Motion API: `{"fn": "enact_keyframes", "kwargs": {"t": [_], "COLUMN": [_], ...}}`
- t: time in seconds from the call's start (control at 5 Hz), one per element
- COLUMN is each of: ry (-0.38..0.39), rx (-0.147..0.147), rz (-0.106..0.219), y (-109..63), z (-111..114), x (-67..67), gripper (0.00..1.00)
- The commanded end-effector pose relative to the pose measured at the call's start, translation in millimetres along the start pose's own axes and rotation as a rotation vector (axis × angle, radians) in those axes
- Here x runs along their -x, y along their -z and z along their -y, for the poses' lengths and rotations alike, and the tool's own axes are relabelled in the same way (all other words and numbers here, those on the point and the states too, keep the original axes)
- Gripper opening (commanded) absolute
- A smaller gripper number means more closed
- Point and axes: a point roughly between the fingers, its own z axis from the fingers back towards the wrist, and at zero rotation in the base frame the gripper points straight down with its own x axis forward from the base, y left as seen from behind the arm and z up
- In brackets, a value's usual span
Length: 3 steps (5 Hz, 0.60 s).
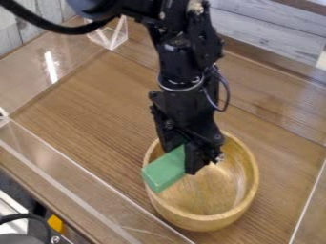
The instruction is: Remove the green block from inside the brown bowl and put it on the table
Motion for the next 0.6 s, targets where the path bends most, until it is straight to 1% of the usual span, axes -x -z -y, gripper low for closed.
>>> {"fn": "enact_keyframes", "kwargs": {"t": [0.0, 0.4], "ry": [0.007, -0.007], "rx": [-0.013, -0.018], "rz": [0.066, 0.052], "y": [-16.8, -17.0], "z": [-4.4, -10.4], "x": [-11.6, -10.7], "gripper": [0.00, 0.00]}}
